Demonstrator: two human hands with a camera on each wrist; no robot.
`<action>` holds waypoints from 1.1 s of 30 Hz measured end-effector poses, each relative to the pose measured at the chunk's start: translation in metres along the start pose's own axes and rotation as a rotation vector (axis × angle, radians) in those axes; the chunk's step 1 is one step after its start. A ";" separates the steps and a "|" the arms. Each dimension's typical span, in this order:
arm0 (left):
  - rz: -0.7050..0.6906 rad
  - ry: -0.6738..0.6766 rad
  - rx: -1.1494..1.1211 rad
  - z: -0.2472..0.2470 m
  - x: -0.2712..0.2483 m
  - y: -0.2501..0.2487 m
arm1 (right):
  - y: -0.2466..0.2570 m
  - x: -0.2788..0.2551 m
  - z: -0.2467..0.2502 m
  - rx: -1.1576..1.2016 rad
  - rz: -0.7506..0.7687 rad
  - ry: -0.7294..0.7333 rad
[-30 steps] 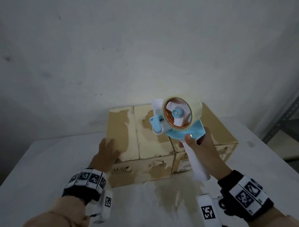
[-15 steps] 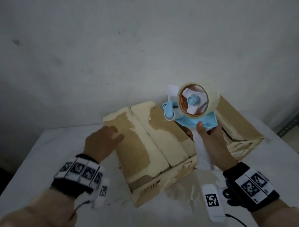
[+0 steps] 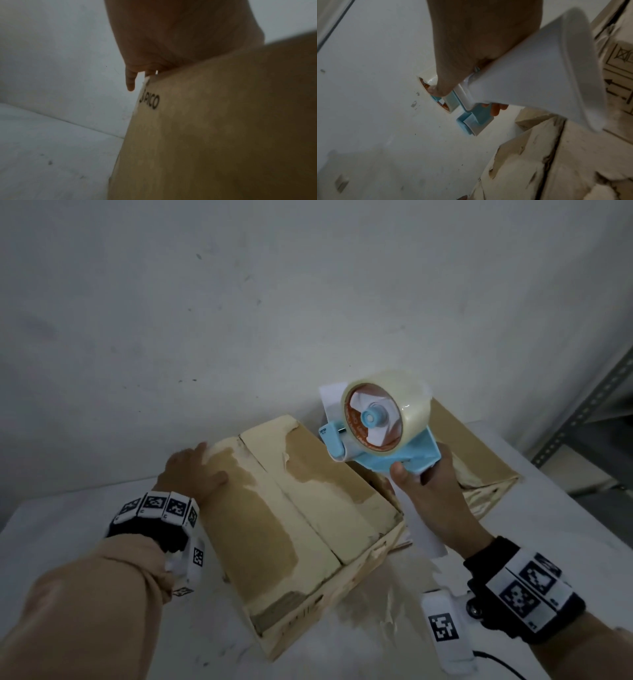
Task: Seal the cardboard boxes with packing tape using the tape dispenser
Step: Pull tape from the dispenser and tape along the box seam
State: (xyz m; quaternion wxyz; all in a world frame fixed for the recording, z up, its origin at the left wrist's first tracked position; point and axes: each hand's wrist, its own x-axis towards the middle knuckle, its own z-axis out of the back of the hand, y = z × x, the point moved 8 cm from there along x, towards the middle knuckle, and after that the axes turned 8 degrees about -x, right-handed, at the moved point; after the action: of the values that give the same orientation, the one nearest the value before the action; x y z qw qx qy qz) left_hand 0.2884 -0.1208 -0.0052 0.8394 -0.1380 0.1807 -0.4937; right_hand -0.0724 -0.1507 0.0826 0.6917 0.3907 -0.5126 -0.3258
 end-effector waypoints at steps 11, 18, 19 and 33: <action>0.009 -0.058 -0.044 -0.011 -0.075 -0.001 | 0.017 -0.010 -0.006 -0.048 -0.071 0.032; -0.092 -0.063 0.256 -0.025 -0.129 -0.016 | 0.029 -0.022 -0.016 -0.012 -0.092 0.134; -0.126 -0.064 0.307 -0.024 -0.137 -0.022 | 0.031 -0.023 -0.017 0.003 -0.090 0.151; -0.379 0.129 -0.942 0.013 -0.156 -0.110 | 0.067 -0.038 -0.033 0.134 0.154 0.269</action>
State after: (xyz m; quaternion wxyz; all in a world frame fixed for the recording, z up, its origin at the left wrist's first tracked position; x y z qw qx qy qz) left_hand 0.1389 -0.0350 0.0770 0.5690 -0.5010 0.4070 -0.5095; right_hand -0.0469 -0.0792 0.1184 0.7493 0.4355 -0.4645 -0.1816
